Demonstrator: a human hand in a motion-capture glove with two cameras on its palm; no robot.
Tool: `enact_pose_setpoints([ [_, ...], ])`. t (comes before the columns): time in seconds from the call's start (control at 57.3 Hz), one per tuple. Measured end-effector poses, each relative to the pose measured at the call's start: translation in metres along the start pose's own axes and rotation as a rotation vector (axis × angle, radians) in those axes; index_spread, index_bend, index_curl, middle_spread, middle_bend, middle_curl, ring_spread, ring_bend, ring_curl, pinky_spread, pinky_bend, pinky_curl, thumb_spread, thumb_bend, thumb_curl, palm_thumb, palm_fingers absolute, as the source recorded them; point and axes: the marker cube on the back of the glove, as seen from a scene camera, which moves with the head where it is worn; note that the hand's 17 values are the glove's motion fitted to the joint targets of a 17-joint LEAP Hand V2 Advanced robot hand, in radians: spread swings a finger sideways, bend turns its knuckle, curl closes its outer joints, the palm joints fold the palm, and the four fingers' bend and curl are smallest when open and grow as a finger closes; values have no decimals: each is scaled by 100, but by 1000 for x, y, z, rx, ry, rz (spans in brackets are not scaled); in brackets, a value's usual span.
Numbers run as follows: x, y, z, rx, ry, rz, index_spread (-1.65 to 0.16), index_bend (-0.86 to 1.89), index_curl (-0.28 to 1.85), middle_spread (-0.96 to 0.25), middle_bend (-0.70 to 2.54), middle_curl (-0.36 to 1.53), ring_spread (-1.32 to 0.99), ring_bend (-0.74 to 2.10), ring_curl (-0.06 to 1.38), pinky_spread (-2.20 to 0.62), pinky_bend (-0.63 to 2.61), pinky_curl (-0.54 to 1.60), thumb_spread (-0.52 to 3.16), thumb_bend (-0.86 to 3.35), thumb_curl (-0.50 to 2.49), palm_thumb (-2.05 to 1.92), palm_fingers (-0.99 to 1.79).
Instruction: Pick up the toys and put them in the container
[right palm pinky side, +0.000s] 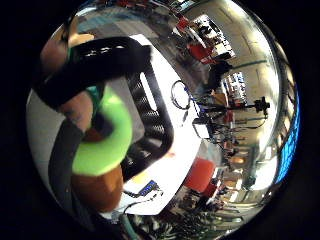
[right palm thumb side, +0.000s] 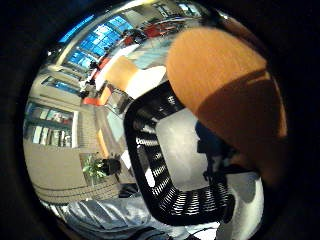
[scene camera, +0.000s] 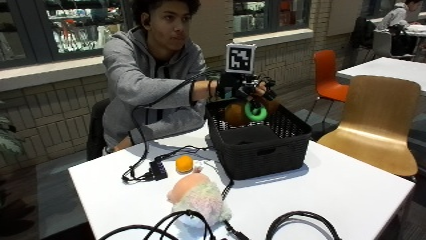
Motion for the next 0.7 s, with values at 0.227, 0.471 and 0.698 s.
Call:
enact_pose_setpoints([
  [0.227, 37, 34, -14, -8, 32, 51, -30, 8, 24, -5, 28, 61, -13, 52, 31, -1, 127, 40, 115, -5, 63, 21, -30],
  [0.471, 131, 122, 17, -70, -80, 283, -29, 7, 18, 1, 24, 55, -10, 46, 28, 4, 114, 35, 118, -2, 51, 17, -12],
  [0.698, 132, 203, 116, -269, -144, 314, -29, 14, 16, 2, 26, 53, -10, 52, 30, 5, 110, 33, 121, -1, 45, 20, -2],
])
